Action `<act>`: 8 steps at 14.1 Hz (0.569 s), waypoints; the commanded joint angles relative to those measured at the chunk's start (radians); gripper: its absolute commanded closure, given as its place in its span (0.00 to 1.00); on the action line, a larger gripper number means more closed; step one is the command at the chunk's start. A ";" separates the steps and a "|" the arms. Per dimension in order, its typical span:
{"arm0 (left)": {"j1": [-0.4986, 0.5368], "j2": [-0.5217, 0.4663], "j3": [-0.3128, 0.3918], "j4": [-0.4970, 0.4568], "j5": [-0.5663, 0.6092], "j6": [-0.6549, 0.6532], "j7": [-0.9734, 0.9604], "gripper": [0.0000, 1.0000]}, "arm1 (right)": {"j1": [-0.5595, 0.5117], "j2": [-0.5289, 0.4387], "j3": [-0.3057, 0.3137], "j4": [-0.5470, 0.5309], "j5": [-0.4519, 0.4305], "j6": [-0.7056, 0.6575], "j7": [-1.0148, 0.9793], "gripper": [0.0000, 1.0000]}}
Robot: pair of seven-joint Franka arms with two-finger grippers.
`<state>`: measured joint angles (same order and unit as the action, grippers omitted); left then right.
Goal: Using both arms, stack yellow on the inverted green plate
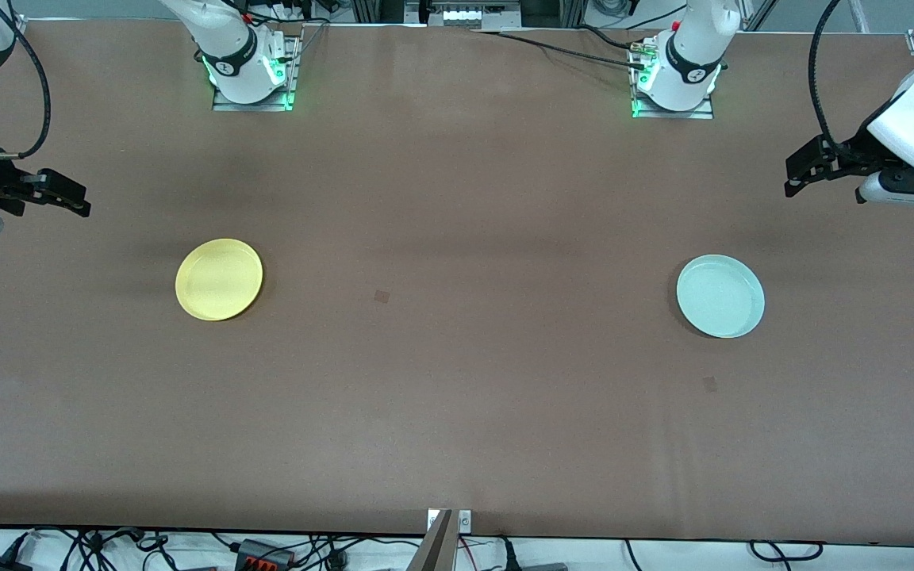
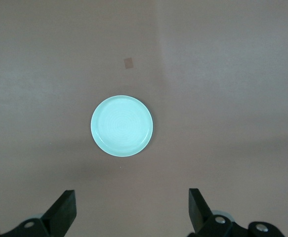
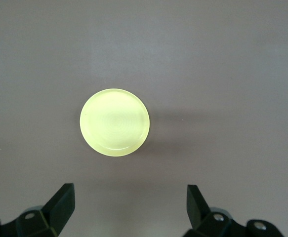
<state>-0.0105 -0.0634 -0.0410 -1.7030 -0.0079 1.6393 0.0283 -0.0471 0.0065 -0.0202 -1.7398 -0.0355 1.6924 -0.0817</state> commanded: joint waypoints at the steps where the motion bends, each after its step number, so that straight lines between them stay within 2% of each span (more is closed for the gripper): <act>1: 0.007 0.036 0.004 0.054 -0.015 -0.021 0.009 0.00 | -0.016 -0.005 0.002 0.003 0.002 -0.014 -0.030 0.00; 4: 0.007 0.051 0.004 0.074 -0.014 -0.021 0.018 0.00 | -0.019 0.004 0.002 0.003 0.002 -0.014 -0.029 0.00; 8: 0.006 0.088 0.000 0.103 -0.024 -0.022 0.012 0.00 | -0.017 0.064 0.003 0.000 0.002 -0.017 -0.049 0.00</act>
<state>-0.0069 -0.0211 -0.0403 -1.6594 -0.0085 1.6394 0.0283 -0.0543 0.0378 -0.0235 -1.7415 -0.0355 1.6844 -0.0978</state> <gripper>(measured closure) 0.000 0.000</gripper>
